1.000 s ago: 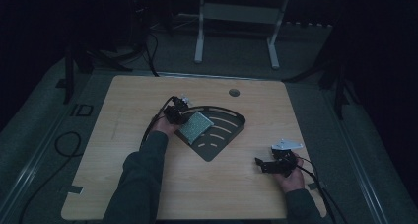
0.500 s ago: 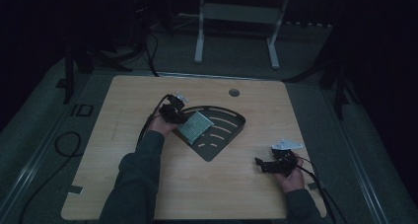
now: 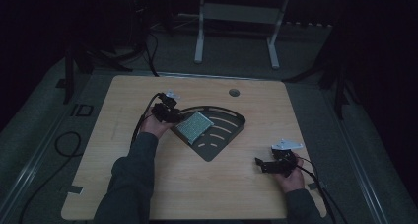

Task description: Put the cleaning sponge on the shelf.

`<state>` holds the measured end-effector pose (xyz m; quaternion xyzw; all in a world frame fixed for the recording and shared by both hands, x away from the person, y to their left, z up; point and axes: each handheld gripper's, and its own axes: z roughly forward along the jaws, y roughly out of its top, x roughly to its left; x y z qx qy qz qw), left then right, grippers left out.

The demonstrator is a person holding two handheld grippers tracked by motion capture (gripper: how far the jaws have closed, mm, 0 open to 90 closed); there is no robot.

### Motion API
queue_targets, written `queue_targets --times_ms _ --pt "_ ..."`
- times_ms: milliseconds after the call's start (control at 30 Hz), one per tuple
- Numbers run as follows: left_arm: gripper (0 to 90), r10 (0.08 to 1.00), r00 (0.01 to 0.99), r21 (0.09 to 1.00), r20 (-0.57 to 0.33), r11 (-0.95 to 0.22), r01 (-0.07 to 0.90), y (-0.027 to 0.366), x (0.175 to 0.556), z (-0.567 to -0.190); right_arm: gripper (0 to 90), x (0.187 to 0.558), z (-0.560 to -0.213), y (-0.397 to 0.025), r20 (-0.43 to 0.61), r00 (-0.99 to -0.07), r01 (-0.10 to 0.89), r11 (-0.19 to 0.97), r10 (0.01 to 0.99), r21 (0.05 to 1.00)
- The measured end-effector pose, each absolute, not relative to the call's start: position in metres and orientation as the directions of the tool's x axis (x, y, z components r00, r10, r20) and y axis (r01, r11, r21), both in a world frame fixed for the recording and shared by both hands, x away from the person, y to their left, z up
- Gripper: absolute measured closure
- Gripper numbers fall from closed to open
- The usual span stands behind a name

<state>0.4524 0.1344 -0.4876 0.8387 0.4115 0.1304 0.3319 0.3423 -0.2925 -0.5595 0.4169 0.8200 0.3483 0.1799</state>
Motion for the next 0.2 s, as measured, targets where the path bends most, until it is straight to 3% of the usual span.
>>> queue_targets --times_ms 200 --pt "54.7 0.79 0.611 0.689 -0.049 -0.416 0.593 0.1398 0.4432 -0.482 13.6 0.3423 -0.5594 -0.2925 -0.005 -0.587 0.559 0.41 0.809 0.721"
